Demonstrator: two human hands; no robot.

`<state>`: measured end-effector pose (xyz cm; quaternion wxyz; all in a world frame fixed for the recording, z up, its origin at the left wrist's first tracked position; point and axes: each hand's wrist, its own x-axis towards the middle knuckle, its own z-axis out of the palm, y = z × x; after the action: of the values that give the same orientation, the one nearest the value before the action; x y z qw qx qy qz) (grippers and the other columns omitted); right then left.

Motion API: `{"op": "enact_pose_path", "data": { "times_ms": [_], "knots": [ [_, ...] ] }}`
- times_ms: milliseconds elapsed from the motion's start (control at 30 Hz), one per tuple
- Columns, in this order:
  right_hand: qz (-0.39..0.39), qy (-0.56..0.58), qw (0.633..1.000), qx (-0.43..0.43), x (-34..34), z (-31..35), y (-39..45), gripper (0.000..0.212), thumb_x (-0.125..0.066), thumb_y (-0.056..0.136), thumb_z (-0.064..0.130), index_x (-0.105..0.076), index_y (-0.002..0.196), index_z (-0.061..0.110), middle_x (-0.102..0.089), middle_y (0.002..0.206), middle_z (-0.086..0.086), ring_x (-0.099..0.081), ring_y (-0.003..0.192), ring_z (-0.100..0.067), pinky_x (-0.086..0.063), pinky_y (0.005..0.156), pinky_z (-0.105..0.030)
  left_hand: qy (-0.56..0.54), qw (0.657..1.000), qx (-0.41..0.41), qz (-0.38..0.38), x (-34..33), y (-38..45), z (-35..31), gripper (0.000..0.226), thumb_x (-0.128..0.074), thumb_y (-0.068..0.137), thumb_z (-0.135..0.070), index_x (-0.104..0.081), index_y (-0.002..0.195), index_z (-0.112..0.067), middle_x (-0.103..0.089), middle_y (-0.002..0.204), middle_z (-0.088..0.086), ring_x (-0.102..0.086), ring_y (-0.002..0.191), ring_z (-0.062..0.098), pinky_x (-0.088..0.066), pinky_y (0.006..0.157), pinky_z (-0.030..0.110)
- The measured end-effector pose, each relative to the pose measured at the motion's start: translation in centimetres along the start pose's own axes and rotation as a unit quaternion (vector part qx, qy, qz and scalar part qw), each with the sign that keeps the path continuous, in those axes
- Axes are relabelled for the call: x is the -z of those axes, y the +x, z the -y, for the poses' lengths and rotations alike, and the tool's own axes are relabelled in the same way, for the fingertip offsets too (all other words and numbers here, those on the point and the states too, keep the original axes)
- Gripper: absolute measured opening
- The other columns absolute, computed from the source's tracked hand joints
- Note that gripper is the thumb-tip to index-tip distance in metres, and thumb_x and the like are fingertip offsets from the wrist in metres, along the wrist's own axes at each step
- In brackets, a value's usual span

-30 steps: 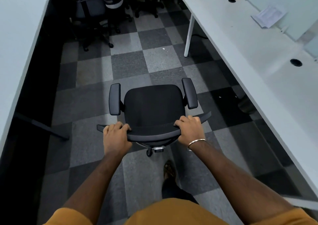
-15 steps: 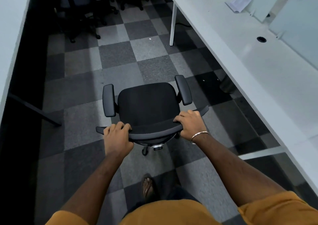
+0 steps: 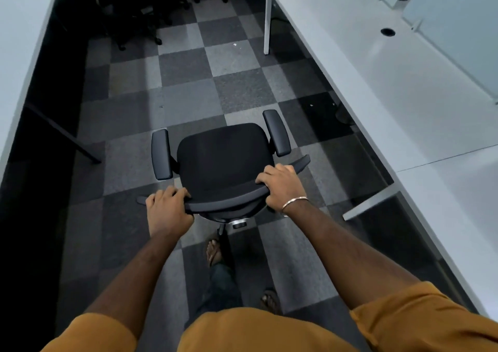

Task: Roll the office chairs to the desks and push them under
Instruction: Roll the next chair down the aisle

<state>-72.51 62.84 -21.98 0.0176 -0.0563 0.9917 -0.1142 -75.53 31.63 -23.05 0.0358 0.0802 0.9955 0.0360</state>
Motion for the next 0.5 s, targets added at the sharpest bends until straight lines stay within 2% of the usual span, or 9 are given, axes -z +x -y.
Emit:
{"op": "enact_pose_path", "data": {
  "times_ms": [167,333,500],
  "knots": [
    [-0.006,0.006,1.000,0.000,-0.4,0.2,-7.9,0.047,-0.066,0.056,0.017,-0.072,0.101,0.027,-0.058,0.094,0.009,-0.054,0.089,-0.022,-0.038,0.083,-0.036,-0.002,1.000,0.006,0.000,0.0,-8.2,-1.9,0.041,-0.076,0.064,-0.021,-0.074,0.103,-0.032,-0.062,0.095,-0.007,-0.059,0.095,0.025,-0.037,0.091,0.042],
    [-0.020,0.007,1.000,0.000,-1.4,0.7,-15.9,0.045,-0.066,0.055,0.018,-0.070,0.098,0.028,-0.056,0.093,0.011,-0.052,0.086,-0.019,-0.036,0.081,-0.034,0.000,1.000,-0.009,0.017,-1.1,-15.9,-3.0,0.042,-0.075,0.067,-0.027,-0.071,0.108,-0.037,-0.062,0.098,-0.014,-0.058,0.097,0.018,-0.035,0.094,0.038],
    [-0.039,0.006,0.999,-0.014,-2.3,2.0,-23.7,0.044,-0.066,0.055,0.018,-0.067,0.098,0.026,-0.055,0.093,0.010,-0.052,0.088,-0.020,-0.039,0.084,-0.035,-0.015,0.997,-0.067,0.041,-1.8,-22.9,-3.2,0.046,-0.076,0.065,-0.030,-0.070,0.111,-0.034,-0.067,0.103,-0.014,-0.064,0.102,0.015,-0.039,0.098,0.036]
  ]
}}
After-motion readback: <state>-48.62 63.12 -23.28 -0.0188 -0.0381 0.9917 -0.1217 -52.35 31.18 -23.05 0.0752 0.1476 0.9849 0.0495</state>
